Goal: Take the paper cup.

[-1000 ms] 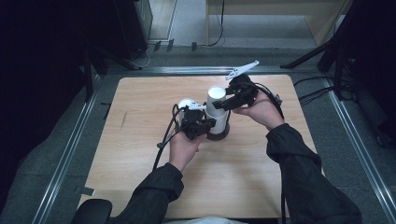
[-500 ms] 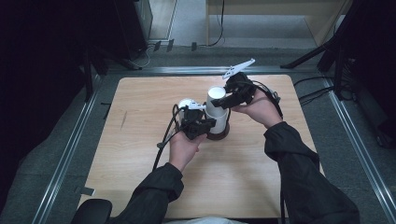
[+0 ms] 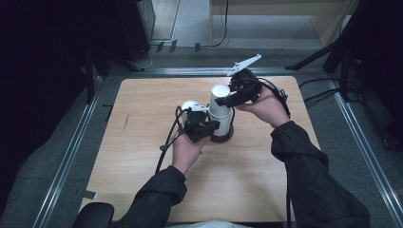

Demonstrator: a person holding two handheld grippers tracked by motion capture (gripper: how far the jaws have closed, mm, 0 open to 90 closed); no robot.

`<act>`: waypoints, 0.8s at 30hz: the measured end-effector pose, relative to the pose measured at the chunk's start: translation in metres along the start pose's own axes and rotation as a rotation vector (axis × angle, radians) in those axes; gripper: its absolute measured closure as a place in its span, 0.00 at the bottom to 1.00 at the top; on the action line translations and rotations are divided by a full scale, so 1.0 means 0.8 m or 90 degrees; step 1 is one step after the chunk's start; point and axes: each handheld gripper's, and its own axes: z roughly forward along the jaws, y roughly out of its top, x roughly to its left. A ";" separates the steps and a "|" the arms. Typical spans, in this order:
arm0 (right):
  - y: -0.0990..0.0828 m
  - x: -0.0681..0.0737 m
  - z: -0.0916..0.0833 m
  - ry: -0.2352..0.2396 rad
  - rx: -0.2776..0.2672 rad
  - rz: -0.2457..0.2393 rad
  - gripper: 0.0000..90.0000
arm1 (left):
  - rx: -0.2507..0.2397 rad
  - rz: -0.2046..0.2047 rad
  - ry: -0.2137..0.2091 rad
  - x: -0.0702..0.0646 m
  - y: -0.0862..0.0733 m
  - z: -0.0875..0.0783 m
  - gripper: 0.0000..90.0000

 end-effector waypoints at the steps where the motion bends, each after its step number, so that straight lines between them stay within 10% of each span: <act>1: 0.001 0.001 -0.001 -0.001 -0.002 0.002 0.38 | -0.001 -0.001 0.000 0.000 0.000 0.000 0.93; 24: 0.029 0.004 -0.070 -0.001 -0.045 0.010 0.38 | 0.005 -0.002 -0.007 0.001 0.000 -0.001 0.90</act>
